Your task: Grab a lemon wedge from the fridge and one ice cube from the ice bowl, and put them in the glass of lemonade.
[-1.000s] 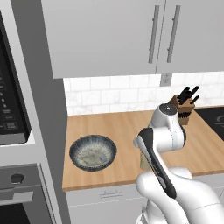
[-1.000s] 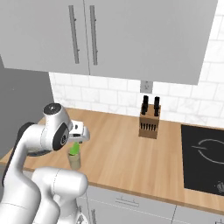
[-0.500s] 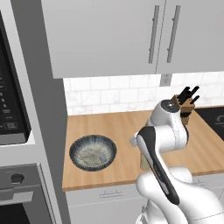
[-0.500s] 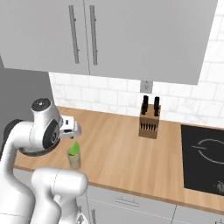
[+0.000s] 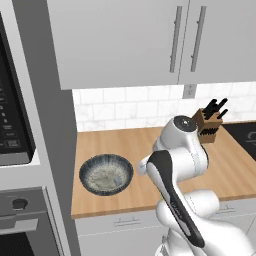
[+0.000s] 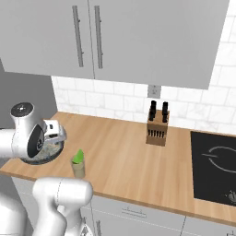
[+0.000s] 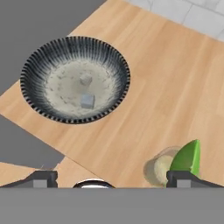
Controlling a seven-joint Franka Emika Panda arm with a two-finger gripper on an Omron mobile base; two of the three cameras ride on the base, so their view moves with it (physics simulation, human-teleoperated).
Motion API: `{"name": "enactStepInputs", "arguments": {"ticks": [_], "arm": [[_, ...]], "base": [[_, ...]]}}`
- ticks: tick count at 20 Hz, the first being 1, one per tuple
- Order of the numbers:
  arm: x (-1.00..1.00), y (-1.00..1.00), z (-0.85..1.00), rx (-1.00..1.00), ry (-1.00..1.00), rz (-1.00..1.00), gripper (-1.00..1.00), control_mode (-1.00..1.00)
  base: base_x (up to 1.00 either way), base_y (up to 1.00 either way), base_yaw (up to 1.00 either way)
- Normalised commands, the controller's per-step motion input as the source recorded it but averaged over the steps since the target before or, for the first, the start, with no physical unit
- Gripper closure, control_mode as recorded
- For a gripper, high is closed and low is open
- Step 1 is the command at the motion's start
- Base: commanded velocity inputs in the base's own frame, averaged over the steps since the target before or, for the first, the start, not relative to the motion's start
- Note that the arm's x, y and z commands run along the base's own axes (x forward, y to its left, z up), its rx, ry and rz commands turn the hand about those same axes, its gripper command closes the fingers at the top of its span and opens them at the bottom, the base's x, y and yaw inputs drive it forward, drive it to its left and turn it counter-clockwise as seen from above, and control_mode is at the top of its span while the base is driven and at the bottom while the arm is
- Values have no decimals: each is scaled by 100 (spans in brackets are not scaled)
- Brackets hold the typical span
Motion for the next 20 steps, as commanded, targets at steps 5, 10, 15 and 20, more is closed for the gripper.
{"name": "enactStepInputs", "arguments": {"ticks": [5,10,15,20], "arm": [[0,33,11,0,-13,-1,-100,-100],[1,21,8,0,-9,-7,-100,-100],[0,3,9,0,-3,-1,-100,-100],[37,0,4,0,-2,0,-100,-100]], "base": [[0,0,0],[0,0,0],[0,0,0],[0,0,0]]}}
